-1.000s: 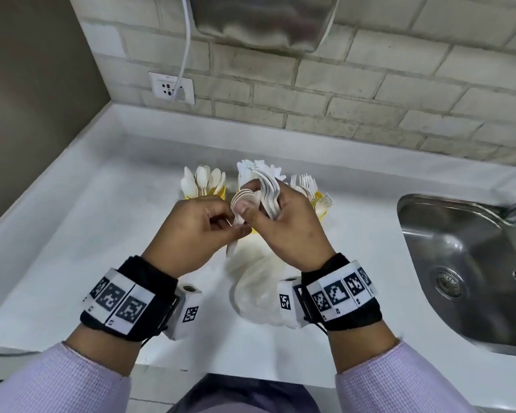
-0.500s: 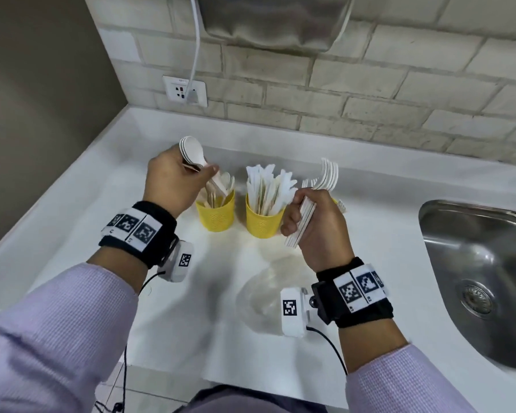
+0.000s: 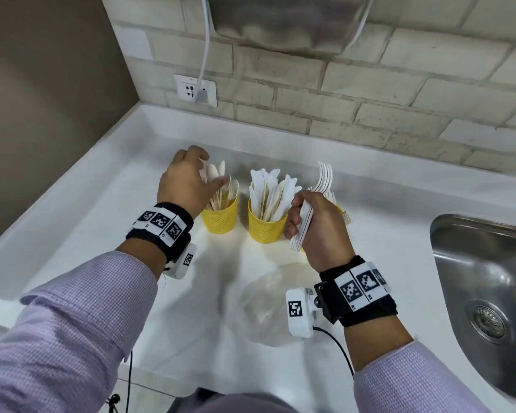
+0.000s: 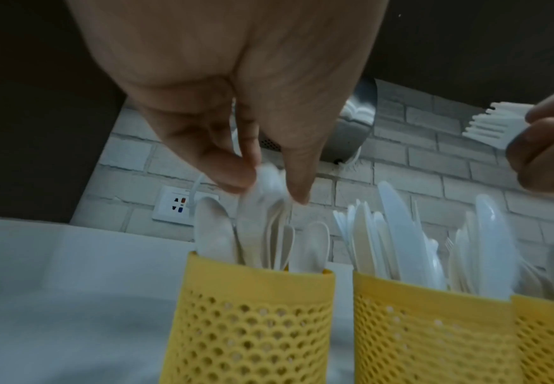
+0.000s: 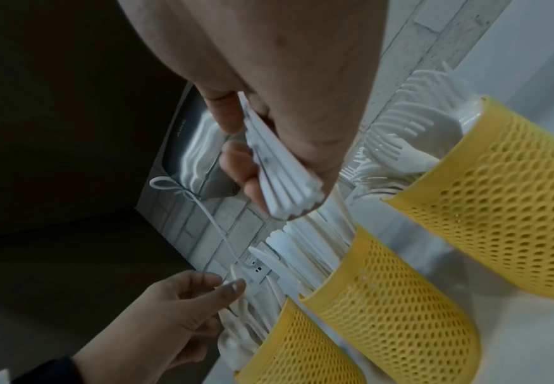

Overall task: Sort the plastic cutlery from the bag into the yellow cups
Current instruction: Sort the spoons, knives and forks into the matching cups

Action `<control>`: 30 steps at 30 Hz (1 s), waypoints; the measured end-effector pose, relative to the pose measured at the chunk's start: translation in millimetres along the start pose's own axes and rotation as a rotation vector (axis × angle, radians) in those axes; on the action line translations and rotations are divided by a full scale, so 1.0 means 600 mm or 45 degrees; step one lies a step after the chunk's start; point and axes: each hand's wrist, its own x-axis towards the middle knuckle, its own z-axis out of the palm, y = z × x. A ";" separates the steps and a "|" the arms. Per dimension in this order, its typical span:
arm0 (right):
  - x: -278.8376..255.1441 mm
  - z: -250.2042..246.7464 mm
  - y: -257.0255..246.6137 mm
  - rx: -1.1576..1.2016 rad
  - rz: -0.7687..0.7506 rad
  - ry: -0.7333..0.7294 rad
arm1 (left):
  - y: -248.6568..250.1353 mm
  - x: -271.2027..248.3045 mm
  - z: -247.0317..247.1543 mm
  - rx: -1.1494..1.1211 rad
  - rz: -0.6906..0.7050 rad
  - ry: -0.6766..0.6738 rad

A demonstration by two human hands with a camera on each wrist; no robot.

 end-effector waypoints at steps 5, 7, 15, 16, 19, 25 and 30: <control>0.000 -0.004 0.000 -0.019 -0.008 0.004 | -0.019 0.000 0.013 0.135 0.329 0.007; -0.002 -0.003 0.001 -0.039 -0.014 0.011 | -0.018 -0.004 0.019 0.203 0.407 -0.126; -0.015 -0.001 0.000 -0.100 -0.023 0.025 | 0.015 0.046 0.017 0.306 0.482 -0.491; -0.017 -0.003 0.000 -0.102 -0.032 0.026 | 0.016 0.049 0.015 0.330 0.511 -0.478; -0.022 -0.008 0.002 -0.128 -0.073 0.036 | 0.004 0.026 0.017 0.479 0.667 -0.312; -0.025 -0.004 0.003 -0.155 -0.082 0.035 | -0.017 -0.017 0.041 0.452 0.589 -0.346; -0.026 0.006 0.001 -0.151 -0.078 0.045 | -0.016 0.014 0.043 0.344 0.341 -0.433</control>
